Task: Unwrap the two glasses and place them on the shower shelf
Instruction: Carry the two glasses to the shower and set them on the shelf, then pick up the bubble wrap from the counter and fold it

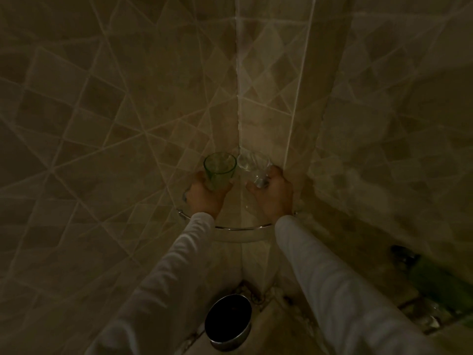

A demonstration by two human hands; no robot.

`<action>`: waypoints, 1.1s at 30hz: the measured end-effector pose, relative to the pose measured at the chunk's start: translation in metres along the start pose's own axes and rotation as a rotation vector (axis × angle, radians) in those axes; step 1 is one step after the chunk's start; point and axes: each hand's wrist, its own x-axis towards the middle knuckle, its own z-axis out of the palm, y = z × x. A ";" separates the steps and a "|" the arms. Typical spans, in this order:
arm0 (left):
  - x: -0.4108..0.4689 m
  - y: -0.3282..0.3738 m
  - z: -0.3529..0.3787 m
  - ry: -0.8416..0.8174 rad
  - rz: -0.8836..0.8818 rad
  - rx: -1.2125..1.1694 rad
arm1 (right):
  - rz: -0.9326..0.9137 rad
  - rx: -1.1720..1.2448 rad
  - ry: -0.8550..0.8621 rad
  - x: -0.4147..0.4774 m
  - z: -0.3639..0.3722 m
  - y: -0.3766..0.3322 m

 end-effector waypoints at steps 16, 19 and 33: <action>-0.144 -0.025 -0.032 0.440 0.279 0.624 | -0.796 -0.222 -0.310 -0.062 -0.031 0.007; -0.186 -0.044 -0.071 0.468 0.134 0.761 | -0.913 -0.252 -0.464 -0.099 -0.013 -0.009; -0.503 -0.087 -0.293 0.925 -0.692 1.137 | -1.377 0.008 -1.029 -0.411 0.032 -0.130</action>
